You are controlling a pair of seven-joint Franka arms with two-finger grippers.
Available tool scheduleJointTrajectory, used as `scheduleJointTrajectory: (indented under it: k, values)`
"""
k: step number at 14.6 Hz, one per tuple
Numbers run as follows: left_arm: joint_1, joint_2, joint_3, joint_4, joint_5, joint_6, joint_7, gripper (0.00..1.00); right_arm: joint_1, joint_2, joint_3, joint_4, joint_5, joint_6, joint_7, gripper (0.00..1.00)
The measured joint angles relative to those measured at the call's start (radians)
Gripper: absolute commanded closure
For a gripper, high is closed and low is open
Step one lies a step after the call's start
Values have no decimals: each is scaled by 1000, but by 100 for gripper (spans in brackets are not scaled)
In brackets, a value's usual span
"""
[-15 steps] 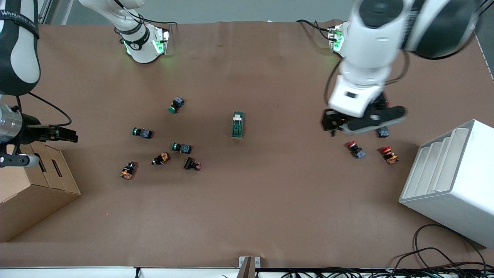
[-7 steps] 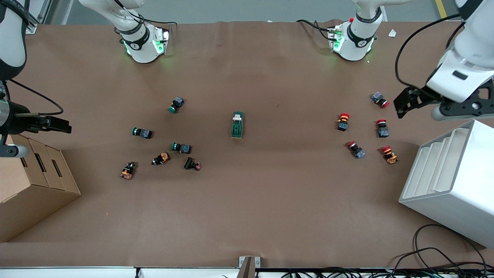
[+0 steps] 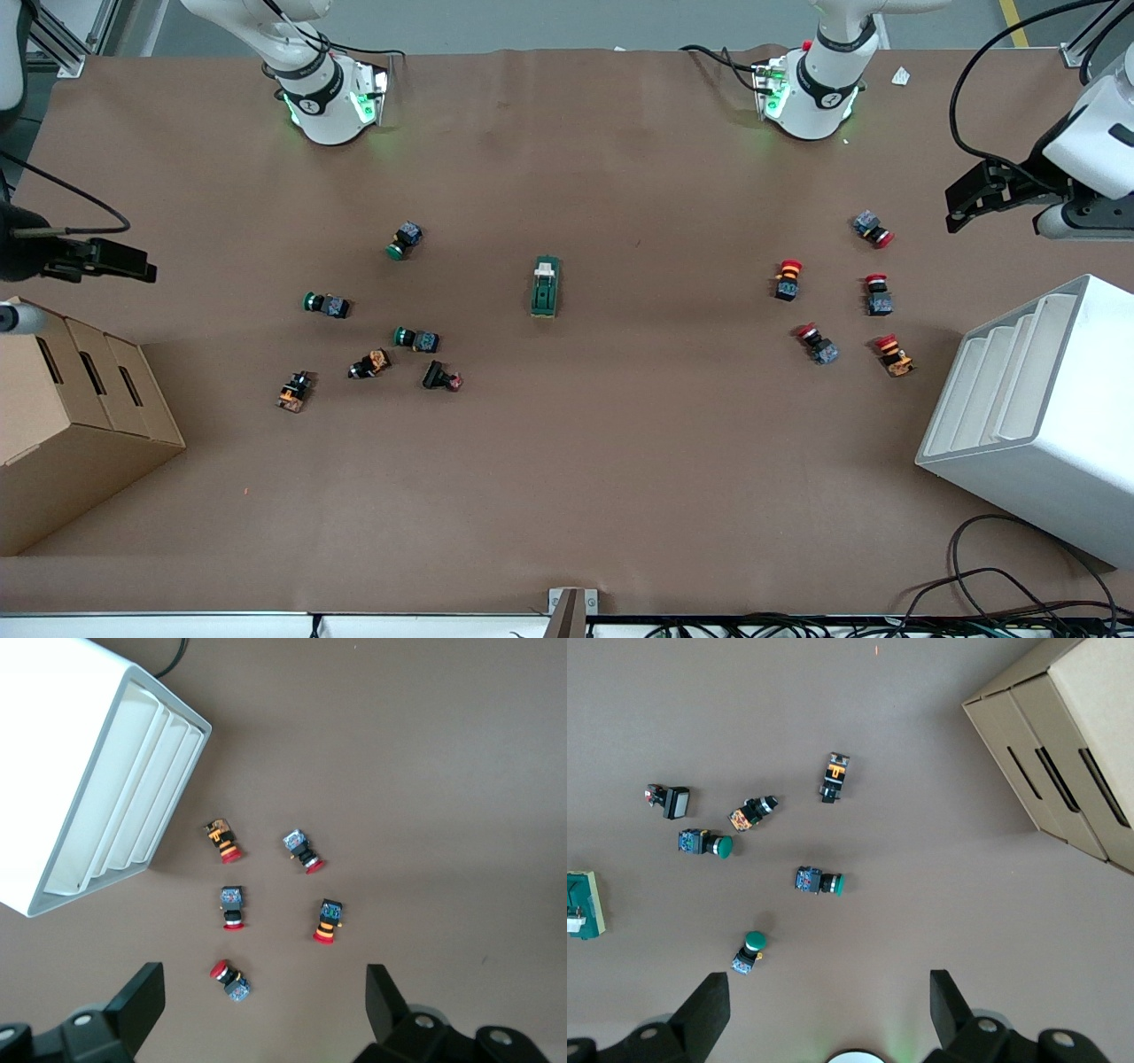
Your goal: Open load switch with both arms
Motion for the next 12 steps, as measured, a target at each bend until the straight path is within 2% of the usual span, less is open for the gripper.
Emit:
scheduleJointTrajectory:
  k: [6, 12]
  values:
    - [-4, -56, -5, -55, -9, 4, 0, 0, 0, -198, 4, -207, 0, 62, -2, 0]
    - [-12, -58, -6, -69, -10, 5, 3, 0, 0, -252, 4, -267, 0, 73, -2, 0]
